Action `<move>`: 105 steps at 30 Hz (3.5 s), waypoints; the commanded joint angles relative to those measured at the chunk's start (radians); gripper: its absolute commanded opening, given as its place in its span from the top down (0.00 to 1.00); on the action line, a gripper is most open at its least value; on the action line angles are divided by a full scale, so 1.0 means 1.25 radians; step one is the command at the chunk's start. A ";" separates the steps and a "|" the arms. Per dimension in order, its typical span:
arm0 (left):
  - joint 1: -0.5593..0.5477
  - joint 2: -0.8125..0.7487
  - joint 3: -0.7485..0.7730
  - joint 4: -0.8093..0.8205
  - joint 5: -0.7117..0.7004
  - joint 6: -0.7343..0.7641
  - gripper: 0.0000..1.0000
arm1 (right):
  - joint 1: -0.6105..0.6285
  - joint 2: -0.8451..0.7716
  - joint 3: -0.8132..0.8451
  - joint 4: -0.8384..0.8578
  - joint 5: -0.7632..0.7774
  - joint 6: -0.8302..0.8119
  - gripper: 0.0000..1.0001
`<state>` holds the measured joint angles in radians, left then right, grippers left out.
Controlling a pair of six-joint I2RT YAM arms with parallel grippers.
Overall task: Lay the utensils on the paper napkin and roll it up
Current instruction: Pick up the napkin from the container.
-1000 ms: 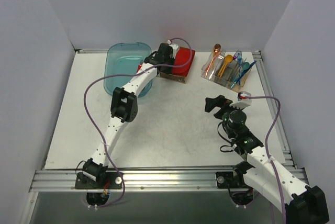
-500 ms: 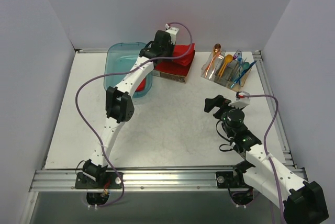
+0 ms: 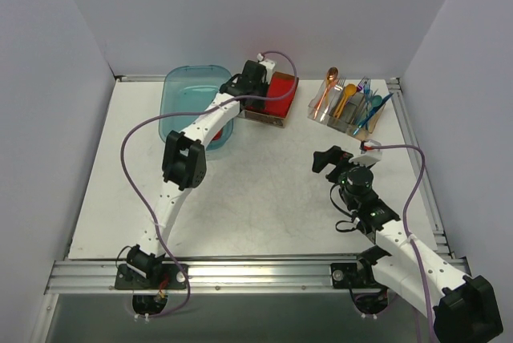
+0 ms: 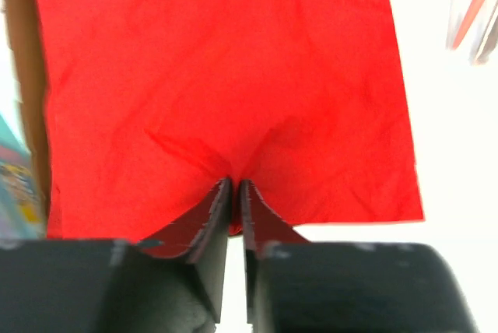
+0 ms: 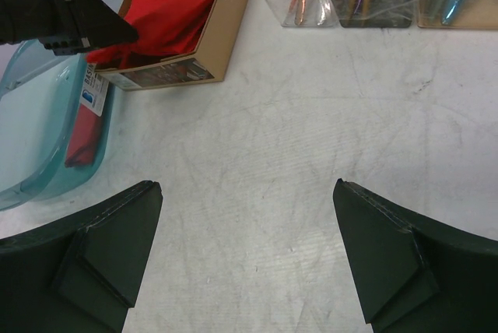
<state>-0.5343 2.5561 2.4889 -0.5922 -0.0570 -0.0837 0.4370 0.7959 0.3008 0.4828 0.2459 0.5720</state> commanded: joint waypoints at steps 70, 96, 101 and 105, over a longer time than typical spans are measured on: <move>-0.057 -0.005 0.074 -0.015 0.241 0.120 0.37 | -0.023 0.022 0.017 0.029 -0.015 -0.008 0.01; -0.063 0.054 0.113 -0.049 0.222 0.133 0.51 | -0.028 0.026 0.018 0.029 -0.021 -0.008 0.01; -0.063 0.056 0.116 -0.050 0.217 0.137 0.60 | -0.029 0.028 0.020 0.030 -0.022 -0.007 0.01; -0.063 0.061 0.124 -0.054 0.220 0.141 0.72 | -0.031 0.028 0.020 0.029 -0.022 -0.007 0.01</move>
<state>-0.6079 2.6213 2.5855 -0.6563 0.2161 0.0727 0.4057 0.8284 0.3008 0.4828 0.2131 0.5720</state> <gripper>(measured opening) 0.300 0.991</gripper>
